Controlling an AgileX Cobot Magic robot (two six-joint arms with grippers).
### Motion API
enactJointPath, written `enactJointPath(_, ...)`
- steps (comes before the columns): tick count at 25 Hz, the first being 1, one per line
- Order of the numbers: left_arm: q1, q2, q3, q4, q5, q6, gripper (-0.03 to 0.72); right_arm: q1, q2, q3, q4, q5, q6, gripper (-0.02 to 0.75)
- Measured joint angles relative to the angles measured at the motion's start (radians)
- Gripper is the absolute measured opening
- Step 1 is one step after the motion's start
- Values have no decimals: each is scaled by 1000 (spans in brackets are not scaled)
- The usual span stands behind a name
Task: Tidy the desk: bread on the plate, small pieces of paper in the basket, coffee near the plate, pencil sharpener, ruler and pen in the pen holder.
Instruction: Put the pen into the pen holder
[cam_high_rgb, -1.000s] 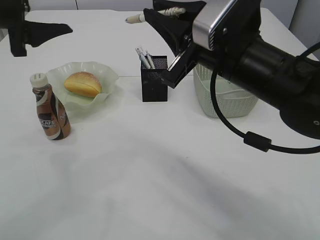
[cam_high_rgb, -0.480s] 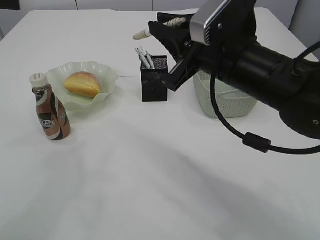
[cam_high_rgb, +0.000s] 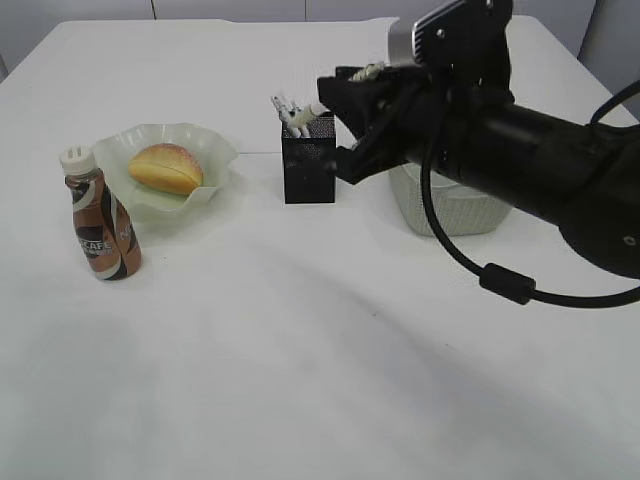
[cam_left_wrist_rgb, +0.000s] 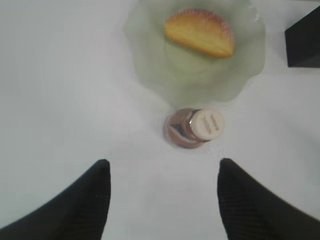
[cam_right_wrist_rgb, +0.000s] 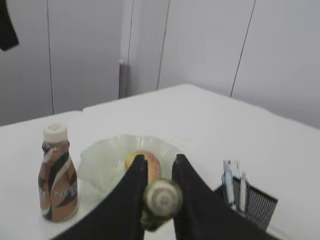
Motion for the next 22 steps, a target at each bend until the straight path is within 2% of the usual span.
enactJointPath(8,0,0,0,117,97,-28,486,0,-37,-56,4,414,53,132)
enactJointPath(16,0,0,-1,128,98,-29,486,0,-39,-309,26,992,115,132)
enactJointPath(22,0,0,-1,118,99,-29,479,0,-30,-499,104,1171,135,132)
